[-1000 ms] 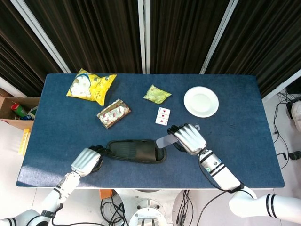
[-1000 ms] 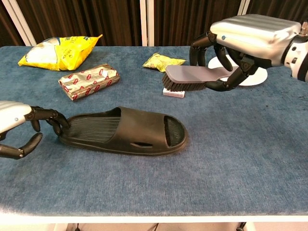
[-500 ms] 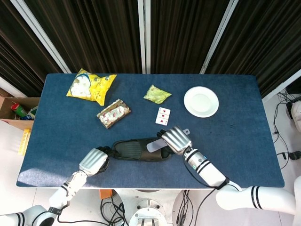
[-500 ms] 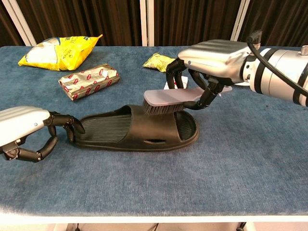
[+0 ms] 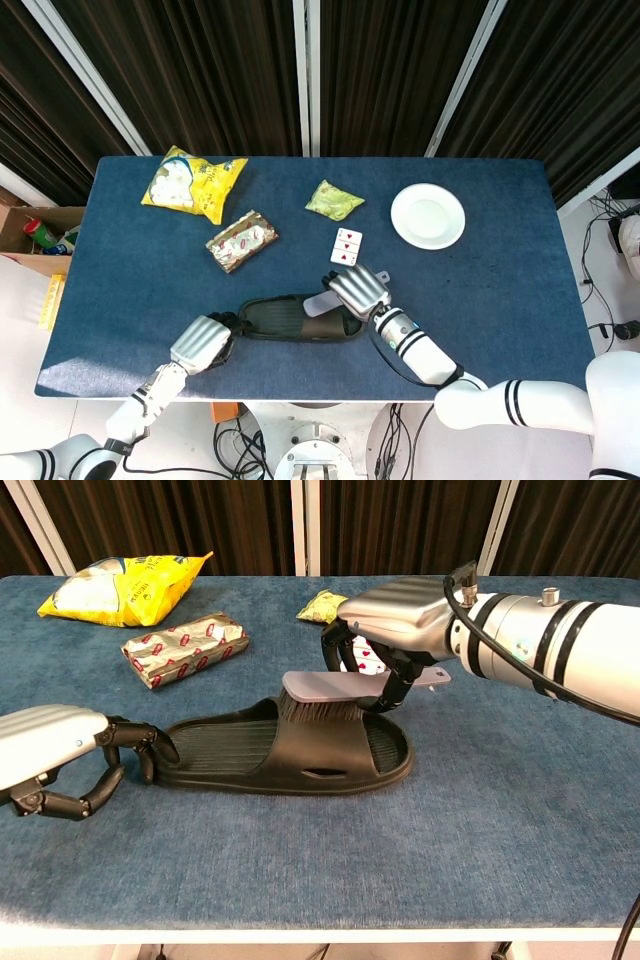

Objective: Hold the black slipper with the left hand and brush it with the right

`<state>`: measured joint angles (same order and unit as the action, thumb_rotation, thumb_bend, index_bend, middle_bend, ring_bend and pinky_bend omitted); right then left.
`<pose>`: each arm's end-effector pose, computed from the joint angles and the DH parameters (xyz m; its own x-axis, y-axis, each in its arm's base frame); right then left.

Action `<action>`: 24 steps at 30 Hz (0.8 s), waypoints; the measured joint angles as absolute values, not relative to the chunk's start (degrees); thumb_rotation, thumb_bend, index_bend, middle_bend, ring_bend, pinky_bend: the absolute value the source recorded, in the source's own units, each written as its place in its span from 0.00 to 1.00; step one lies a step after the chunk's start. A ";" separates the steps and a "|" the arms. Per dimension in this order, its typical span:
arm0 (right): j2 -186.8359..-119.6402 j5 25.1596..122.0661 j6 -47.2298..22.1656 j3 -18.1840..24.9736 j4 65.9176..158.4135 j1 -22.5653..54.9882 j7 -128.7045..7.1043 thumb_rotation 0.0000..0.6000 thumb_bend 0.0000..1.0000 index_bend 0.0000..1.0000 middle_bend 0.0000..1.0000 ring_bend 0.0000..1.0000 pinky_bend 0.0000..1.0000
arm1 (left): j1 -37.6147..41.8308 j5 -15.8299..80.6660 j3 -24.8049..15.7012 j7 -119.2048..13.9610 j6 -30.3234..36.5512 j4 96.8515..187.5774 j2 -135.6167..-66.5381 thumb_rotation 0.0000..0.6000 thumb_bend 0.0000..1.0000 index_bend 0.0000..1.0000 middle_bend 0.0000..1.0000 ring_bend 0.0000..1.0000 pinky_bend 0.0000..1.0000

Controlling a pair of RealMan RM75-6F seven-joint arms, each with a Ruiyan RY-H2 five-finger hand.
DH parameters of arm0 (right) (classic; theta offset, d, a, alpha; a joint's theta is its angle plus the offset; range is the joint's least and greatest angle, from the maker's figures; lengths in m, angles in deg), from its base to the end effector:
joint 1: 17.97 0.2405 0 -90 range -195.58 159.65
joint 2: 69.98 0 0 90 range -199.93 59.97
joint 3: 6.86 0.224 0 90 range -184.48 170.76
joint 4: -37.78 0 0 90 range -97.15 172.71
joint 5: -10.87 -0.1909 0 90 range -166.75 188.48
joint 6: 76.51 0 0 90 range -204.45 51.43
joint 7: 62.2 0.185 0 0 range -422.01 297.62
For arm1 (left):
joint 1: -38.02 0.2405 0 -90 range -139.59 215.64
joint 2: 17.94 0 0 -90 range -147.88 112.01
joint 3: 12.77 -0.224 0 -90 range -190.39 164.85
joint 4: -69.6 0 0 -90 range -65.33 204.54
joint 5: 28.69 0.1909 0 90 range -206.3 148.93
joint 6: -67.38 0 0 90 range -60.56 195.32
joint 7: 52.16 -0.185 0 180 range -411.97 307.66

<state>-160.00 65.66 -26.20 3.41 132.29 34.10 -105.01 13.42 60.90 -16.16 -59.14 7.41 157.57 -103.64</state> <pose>-0.0385 -0.3268 -0.0484 0.6662 -0.2154 0.7140 -0.6630 -0.6095 0.4347 -0.1736 0.2369 -0.0333 0.4185 0.4103 0.8103 0.8613 -0.4624 -0.2106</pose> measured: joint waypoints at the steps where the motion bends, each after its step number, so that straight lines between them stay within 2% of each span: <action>1: -160.61 65.50 -25.80 3.46 131.40 34.44 -105.46 1.00 0.59 0.96 0.73 0.65 0.75 | 13.38 60.76 -16.20 -59.08 7.40 157.55 -103.61 1.00 0.75 0.28 0.32 0.26 0.39; 7: -165.47 65.73 -21.10 4.28 125.63 36.04 -107.03 1.00 0.59 0.96 0.73 0.66 0.75 | 13.03 60.45 -16.34 -59.12 7.54 157.63 -103.49 1.00 0.76 0.28 0.32 0.26 0.39; 12: -166.76 67.97 -19.13 4.51 124.67 36.10 -105.15 1.00 0.59 0.97 0.73 0.66 0.75 | 12.66 60.26 -16.40 -59.07 7.83 157.57 -103.65 1.00 0.76 0.28 0.32 0.26 0.39; 24: -157.82 64.50 -26.19 1.44 134.99 35.72 -102.20 1.00 0.59 0.98 0.73 0.66 0.75 | 12.00 59.62 -16.61 -58.52 8.45 156.52 -104.54 1.00 0.76 0.28 0.32 0.26 0.39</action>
